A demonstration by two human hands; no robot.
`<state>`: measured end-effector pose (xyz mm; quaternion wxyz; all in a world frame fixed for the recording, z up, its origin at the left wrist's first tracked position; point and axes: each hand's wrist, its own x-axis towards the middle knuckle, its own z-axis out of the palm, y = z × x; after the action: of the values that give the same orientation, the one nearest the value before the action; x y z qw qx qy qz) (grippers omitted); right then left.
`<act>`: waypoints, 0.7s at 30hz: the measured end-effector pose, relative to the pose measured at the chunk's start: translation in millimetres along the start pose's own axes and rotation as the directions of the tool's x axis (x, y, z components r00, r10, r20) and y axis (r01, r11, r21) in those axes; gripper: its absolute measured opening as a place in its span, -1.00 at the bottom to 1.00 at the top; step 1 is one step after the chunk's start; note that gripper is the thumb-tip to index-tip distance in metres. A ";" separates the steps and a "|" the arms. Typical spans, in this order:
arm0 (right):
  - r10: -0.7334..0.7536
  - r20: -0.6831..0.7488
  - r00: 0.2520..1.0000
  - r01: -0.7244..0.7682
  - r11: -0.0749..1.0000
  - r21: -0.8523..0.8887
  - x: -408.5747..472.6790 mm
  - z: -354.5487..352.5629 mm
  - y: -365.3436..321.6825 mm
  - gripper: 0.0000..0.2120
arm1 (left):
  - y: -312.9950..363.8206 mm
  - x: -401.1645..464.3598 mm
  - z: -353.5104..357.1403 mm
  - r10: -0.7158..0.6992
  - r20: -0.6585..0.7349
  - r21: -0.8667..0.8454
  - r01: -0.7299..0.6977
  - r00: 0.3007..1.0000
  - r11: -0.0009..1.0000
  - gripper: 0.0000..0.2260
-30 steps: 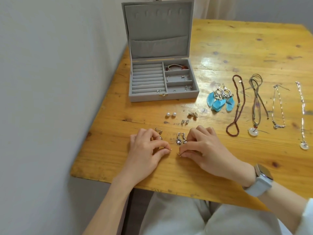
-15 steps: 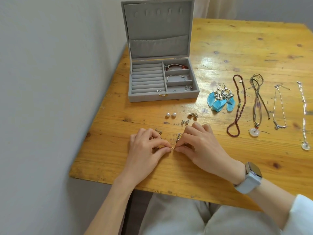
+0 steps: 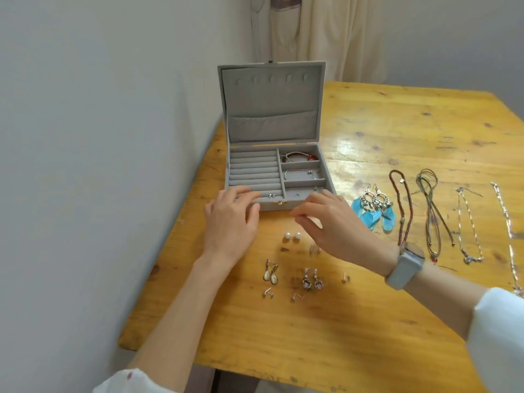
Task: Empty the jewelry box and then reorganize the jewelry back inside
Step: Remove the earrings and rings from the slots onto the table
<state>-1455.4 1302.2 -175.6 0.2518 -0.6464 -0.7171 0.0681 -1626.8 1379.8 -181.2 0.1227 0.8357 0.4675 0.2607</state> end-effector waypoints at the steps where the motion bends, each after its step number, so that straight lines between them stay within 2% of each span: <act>1: 0.006 -0.001 1.000 -0.006 1.000 -0.015 12.7 2.3 1.3 -0.79 | -2.3 9.5 3.3 0.004 0.022 0.060 -0.005 1.000 0.998 -0.73; 3: 0.031 0.017 0.999 -0.030 0.998 -0.057 36.0 8.4 3.8 -0.74 | -5.7 21.5 9.9 -0.006 0.085 0.172 -0.008 0.996 0.985 -0.70; 5: 0.048 0.044 0.998 -0.042 0.993 -0.113 52.4 14.9 6.1 -0.71 | -9.0 24.5 16.3 -0.046 0.130 0.197 0.019 0.991 0.980 -0.68; 13: -0.021 0.101 0.995 0.034 0.991 -0.133 67.4 17.8 13.4 -0.75 | -16.1 17.9 27.2 -0.034 0.048 0.133 0.027 0.998 0.991 -0.69; 18: 0.046 0.128 0.991 -0.041 0.998 -0.045 72.0 17.6 14.9 -0.80 | -18.0 19.3 28.5 -0.012 0.018 0.135 0.009 1.000 0.991 -0.71; 21: 0.124 0.218 0.968 -0.136 0.990 0.040 81.5 13.3 17.2 -0.87 | -17.9 22.8 25.5 0.016 -0.009 0.125 -0.015 1.000 0.992 -0.74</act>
<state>-1449.0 1386.3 -172.1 0.1851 -0.6736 -0.6942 0.1735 -1615.9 1409.6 -203.2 0.0659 0.8440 0.4770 0.2361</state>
